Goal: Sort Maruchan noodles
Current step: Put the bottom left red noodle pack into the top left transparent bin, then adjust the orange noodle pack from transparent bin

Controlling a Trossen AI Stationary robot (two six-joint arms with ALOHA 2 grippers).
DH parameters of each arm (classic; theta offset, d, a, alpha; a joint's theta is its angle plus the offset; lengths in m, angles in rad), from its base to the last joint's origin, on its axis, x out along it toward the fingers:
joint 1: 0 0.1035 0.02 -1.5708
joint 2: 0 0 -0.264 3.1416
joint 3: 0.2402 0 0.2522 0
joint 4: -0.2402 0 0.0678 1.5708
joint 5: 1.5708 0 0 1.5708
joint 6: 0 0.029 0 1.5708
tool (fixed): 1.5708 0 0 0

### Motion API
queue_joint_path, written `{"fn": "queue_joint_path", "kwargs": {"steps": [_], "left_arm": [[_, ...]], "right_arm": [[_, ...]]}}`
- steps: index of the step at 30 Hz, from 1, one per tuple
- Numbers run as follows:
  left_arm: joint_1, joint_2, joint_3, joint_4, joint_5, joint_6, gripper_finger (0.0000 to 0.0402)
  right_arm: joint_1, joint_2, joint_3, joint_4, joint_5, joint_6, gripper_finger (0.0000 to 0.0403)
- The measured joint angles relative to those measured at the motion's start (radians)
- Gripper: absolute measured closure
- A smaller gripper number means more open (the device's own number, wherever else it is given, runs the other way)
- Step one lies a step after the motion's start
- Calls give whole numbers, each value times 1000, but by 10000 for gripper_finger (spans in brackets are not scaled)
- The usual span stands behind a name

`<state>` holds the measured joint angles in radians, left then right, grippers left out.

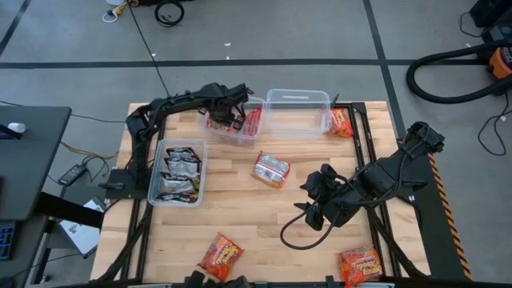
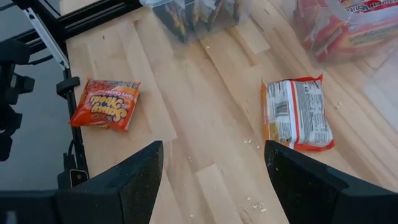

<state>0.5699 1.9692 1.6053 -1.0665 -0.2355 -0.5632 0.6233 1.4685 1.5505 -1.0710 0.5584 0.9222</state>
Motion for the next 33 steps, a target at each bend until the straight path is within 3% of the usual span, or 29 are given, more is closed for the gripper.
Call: {"fn": "queue_joint_path", "kwargs": {"steps": [7,12,18,25,33], "left_arm": [[25,0,44,-66,25,11,226],[60,0,57,-163,-61,44,194],[97,0,57,-127,-126,28,174],[93,64,57,-124,-79,44,194],[93,100,57,-162,-151,159,248]], "right_arm": [[-4,0,0,0,-21,4,119],[-4,0,0,0,-32,21,119],[-11,0,0,0,-22,20,119],[-12,0,0,2,-12,23,119],[-12,0,0,3,-12,42,119]]}}
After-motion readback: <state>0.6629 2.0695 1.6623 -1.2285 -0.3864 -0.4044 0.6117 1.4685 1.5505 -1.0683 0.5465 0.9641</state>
